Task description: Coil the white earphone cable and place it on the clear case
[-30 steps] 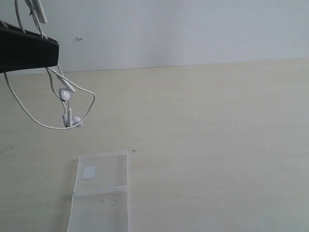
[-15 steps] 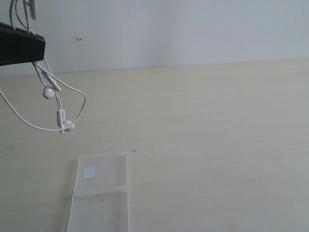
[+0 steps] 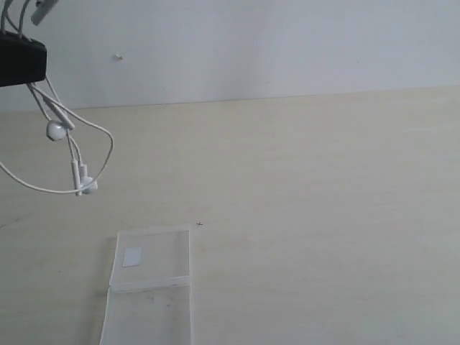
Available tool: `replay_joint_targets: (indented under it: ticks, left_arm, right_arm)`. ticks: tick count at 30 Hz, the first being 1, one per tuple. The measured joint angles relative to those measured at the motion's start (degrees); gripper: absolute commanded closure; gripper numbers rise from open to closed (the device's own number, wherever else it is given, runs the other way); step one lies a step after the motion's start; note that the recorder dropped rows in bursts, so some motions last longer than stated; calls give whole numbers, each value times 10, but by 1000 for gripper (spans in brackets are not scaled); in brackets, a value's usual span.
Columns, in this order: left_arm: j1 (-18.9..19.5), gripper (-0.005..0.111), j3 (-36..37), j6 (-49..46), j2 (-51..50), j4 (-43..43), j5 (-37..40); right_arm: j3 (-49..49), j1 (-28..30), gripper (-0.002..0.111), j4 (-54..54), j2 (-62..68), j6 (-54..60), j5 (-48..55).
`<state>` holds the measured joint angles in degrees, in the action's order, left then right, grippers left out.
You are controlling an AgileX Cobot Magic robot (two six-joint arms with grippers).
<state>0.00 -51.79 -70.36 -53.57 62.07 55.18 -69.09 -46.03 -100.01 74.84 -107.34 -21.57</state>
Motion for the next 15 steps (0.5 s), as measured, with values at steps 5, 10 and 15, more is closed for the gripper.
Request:
replay_joint_targets:
  ticks: [5,10,15]
  left_arm:
    - [0,107,0,12,4,-15,-7]
    - [0,107,0,16,13,-17,-19]
    - [0,107,0,17,16,-17,-22]
  right_arm:
    - [4,0,108,0,0,-4,13]
    - [24,0,108,0,0,-13,32]
    - [50,0,108,0,0,-16,60]
